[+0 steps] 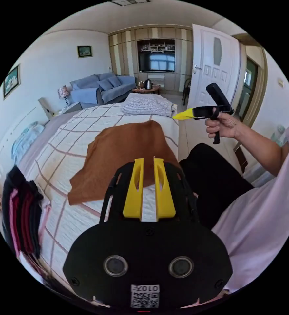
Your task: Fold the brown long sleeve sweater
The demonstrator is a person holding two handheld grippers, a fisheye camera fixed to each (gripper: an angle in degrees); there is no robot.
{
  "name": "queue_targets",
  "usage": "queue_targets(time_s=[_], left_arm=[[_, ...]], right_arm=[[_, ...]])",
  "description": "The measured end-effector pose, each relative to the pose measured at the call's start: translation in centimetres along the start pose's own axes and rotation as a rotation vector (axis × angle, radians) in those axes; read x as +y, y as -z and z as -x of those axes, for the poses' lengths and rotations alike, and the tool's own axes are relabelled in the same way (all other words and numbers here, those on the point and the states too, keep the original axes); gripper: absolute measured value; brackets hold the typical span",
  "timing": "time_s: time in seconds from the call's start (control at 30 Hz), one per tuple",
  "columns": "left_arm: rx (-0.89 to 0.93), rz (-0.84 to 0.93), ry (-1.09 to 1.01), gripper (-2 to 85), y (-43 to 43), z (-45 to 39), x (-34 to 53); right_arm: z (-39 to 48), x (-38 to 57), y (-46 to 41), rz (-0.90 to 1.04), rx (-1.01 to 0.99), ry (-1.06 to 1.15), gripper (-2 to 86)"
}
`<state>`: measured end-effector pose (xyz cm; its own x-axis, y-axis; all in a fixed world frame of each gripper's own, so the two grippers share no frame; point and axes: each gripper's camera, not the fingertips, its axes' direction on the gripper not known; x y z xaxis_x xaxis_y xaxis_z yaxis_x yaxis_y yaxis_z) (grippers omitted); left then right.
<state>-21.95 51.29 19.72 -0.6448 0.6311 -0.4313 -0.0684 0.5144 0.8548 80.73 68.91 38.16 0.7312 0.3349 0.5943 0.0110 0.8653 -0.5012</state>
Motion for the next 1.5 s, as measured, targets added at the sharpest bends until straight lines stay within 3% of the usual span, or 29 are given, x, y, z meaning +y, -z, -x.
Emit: queue_targets(time_s=[0.07, 0.17, 0.33, 0.5, 0.7, 0.9, 0.97, 1.03, 1.13, 1.3, 1.5], left_arm=[[-0.033, 0.031, -0.116, 3.9, -2.1, -0.1, -1.0], [0.054, 0.126, -0.177, 2.8, -6.9, 0.2, -1.7], [0.433, -0.006, 0.259, 0.8, -9.3, 7.9, 0.6], [0.416, -0.024, 0.269, 0.5, -9.0, 9.7, 0.7], [0.468, -0.050, 0.335, 1.3, -9.5, 13.6, -0.2], [0.520, -0.090, 0.389, 6.6, -8.5, 17.9, -1.0], [0.555, -0.131, 0.504, 9.3, -6.9, 19.9, -0.2], [0.639, -0.241, 0.798, 12.5, -4.9, 23.7, 3.8], [0.754, -0.362, 1.057, 15.8, -4.3, 26.9, 8.7], [0.902, -0.395, 1.261, 20.0, -7.7, 29.7, 9.4], [0.812, -0.429, 1.376, 18.2, -10.5, 33.9, 6.7]], right_arm=[[-0.8, 3.0, -2.2, 0.071, -0.056, -0.125, 18.0], [-3.0, 5.5, -4.0, 0.098, -0.176, -0.281, 18.1], [-6.0, 6.1, -5.8, 0.141, -0.270, -0.395, 16.8], [-7.9, 6.0, -6.6, 0.128, -0.366, -0.447, 14.6], [-9.1, 5.4, -6.6, 0.173, -0.314, -0.457, 11.4], [-9.4, 4.3, -5.6, 0.122, -0.391, -0.445, 7.2], [-9.1, 3.4, -4.3, 0.124, -0.416, -0.437, 6.4], [-8.7, 3.0, -2.4, 0.072, -0.450, -0.420, 6.3], [-8.0, 2.1, 0.1, 0.015, -0.497, -0.400, 6.2], [-7.5, 0.8, 1.2, 0.037, -0.512, -0.366, 6.1], [-7.3, 2.1, 4.2, 0.031, -0.504, -0.361, 6.2]])
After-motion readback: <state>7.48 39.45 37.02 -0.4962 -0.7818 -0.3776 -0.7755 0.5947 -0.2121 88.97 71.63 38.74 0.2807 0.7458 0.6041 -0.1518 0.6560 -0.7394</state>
